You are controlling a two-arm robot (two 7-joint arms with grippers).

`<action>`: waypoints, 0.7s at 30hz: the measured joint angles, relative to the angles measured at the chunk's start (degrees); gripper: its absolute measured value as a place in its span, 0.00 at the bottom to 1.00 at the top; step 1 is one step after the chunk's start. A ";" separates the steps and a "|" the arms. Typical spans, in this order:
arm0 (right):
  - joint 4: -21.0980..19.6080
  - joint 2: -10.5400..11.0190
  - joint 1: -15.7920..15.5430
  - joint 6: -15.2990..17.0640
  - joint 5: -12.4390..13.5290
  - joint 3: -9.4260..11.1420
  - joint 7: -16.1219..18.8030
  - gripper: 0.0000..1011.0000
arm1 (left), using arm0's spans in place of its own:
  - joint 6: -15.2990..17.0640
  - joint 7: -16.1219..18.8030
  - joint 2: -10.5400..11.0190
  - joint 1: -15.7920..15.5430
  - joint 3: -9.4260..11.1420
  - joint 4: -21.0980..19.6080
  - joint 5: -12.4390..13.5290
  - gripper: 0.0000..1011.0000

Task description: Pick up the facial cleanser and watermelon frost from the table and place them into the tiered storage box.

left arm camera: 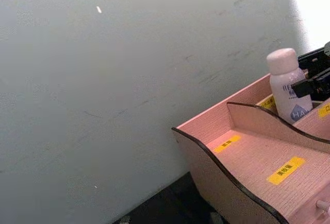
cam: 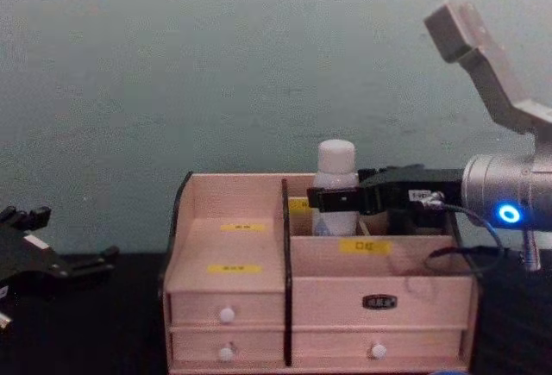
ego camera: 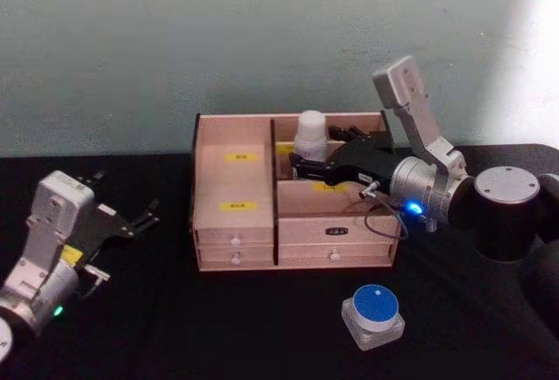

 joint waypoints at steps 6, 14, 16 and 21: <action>-0.03 0.00 0.00 0.03 0.03 0.00 0.00 0.99 | 0.00 0.00 0.00 0.00 0.00 0.00 0.00 0.99; -1.74 0.50 -0.75 0.40 0.54 0.50 0.35 0.99 | 0.00 0.00 0.00 0.00 0.00 0.00 0.00 0.99; -3.19 1.01 -1.52 0.76 0.83 0.84 0.41 0.99 | 0.00 0.00 0.00 -0.01 0.00 0.00 0.00 0.99; -6.69 2.35 -3.29 1.63 1.71 1.58 0.62 0.99 | 0.00 0.00 0.00 0.00 0.00 0.00 0.00 0.99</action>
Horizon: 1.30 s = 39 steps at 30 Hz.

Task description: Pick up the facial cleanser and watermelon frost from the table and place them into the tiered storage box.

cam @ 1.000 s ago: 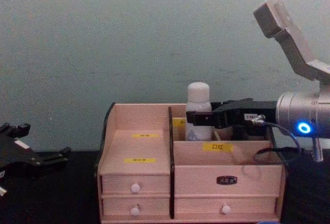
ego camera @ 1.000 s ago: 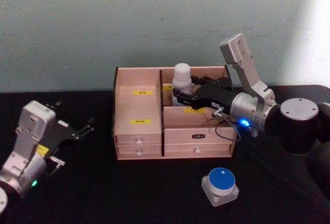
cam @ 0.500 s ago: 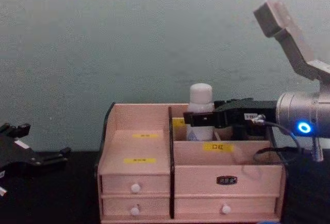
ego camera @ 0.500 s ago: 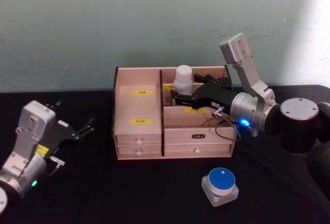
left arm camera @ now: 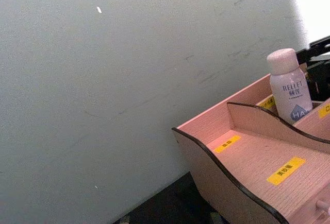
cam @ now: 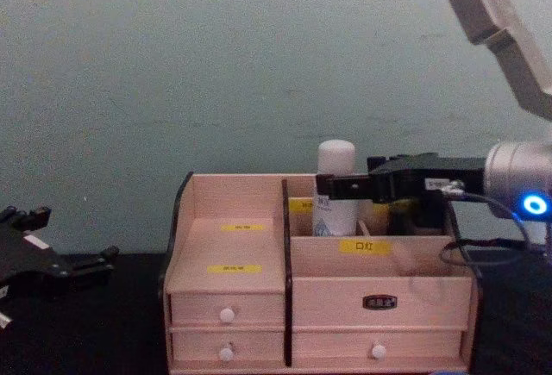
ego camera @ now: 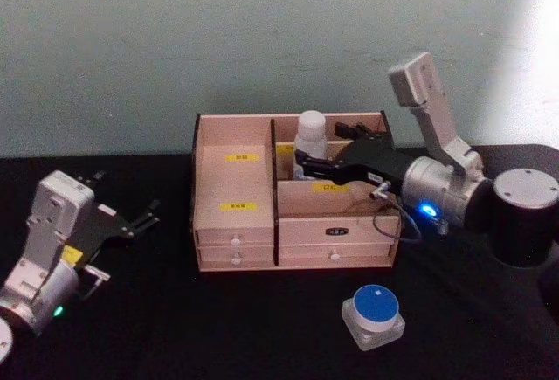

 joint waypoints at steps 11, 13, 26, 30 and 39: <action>-10.21 5.70 -6.13 1.88 2.77 1.06 1.56 0.99 | 0.00 0.00 0.00 0.00 0.00 0.00 0.00 0.99; -12.32 7.32 -7.77 2.05 3.45 1.09 2.21 0.99 | 0.00 0.00 0.00 0.00 0.00 0.00 0.00 0.99; -20.57 15.33 -15.04 1.35 6.53 0.79 5.56 0.99 | 0.00 0.00 0.00 0.00 0.00 0.00 0.00 0.99; -22.00 17.19 -16.80 1.41 7.03 0.52 5.54 0.99 | 0.00 0.00 0.00 0.00 0.00 0.00 0.00 0.99; -24.24 21.23 -19.94 3.18 7.32 -0.30 4.95 0.99 | 0.00 0.00 0.00 0.00 0.00 0.00 0.00 0.99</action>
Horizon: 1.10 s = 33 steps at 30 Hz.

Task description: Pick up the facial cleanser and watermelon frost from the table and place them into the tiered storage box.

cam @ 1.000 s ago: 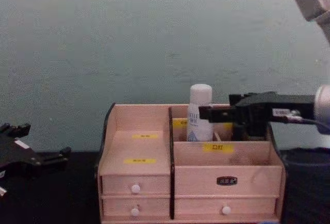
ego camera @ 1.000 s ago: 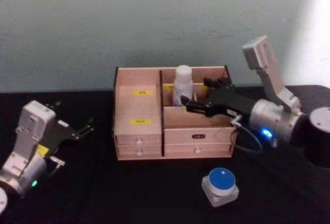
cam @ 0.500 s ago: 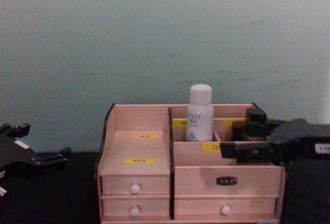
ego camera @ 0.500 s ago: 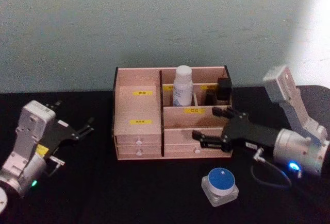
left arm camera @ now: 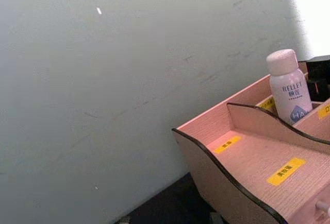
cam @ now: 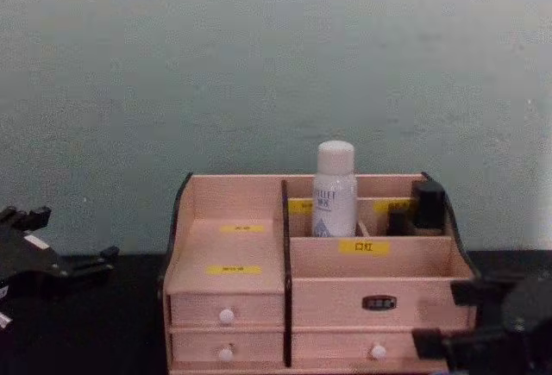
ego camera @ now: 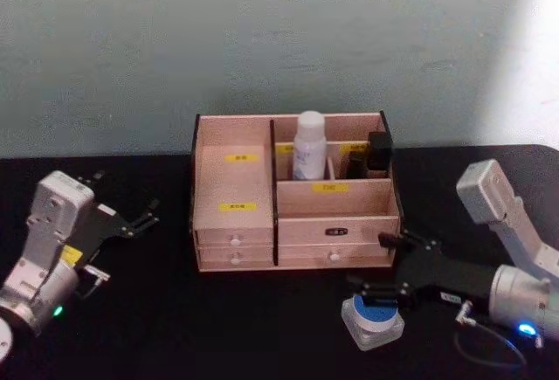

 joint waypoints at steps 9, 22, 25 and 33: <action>-0.49 1.95 -1.06 1.46 -0.29 -0.95 0.15 0.99 | 0.00 0.00 0.00 0.00 0.00 0.00 0.00 0.99; 0.36 2.21 -1.10 2.35 -0.62 -2.01 0.38 0.99 | 0.00 0.00 0.00 0.00 0.00 0.00 0.00 0.99; 0.61 2.11 -1.03 2.41 -0.74 -2.13 0.28 0.99 | 0.00 0.00 0.00 0.00 0.00 0.00 0.00 0.99; 1.03 1.82 -0.92 2.62 -1.05 -2.47 0.07 0.99 | 0.00 0.00 0.00 0.00 0.00 0.00 0.00 0.99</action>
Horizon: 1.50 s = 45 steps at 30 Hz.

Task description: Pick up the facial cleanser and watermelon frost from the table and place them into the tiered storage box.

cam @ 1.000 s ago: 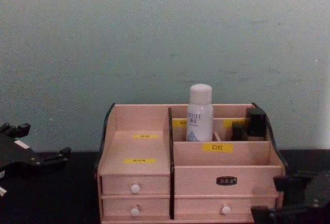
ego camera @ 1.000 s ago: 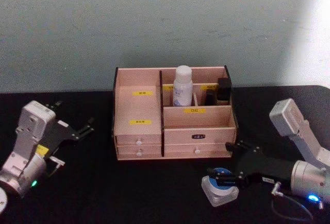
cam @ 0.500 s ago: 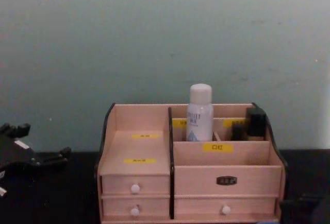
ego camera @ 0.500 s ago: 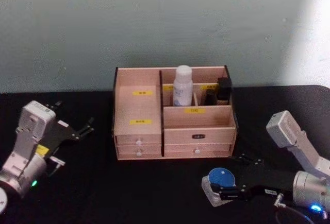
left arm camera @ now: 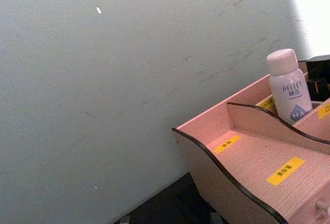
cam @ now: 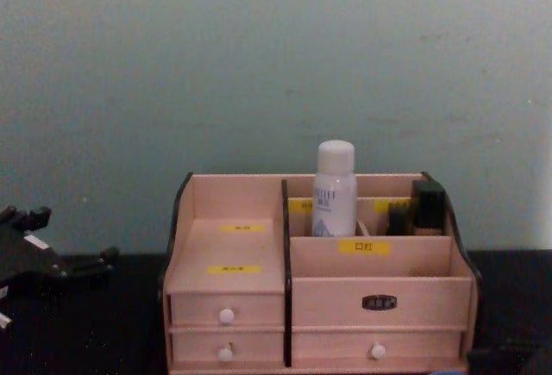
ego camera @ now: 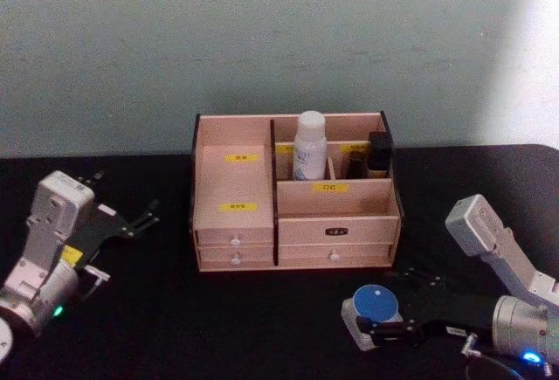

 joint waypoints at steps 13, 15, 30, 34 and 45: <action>0.04 0.07 -0.19 0.02 -0.49 -0.67 0.32 0.99 | 0.00 0.00 0.00 0.00 0.00 0.00 0.00 0.99; 0.04 0.07 -0.22 0.02 -0.60 -0.74 0.34 0.99 | 0.00 0.00 0.00 0.00 0.00 0.00 0.00 0.99; -0.04 0.07 -0.24 -0.09 -1.27 -0.95 0.17 0.99 | 0.00 0.00 0.00 0.00 0.00 0.00 0.00 0.99; -0.04 0.06 -0.23 -0.11 -1.20 -0.93 0.17 0.95 | 0.00 0.00 0.00 0.00 0.00 0.00 0.00 0.99; -0.03 0.07 -0.21 -0.13 -1.08 -0.88 0.21 0.71 | 0.00 0.00 0.00 0.00 0.00 0.00 0.00 0.99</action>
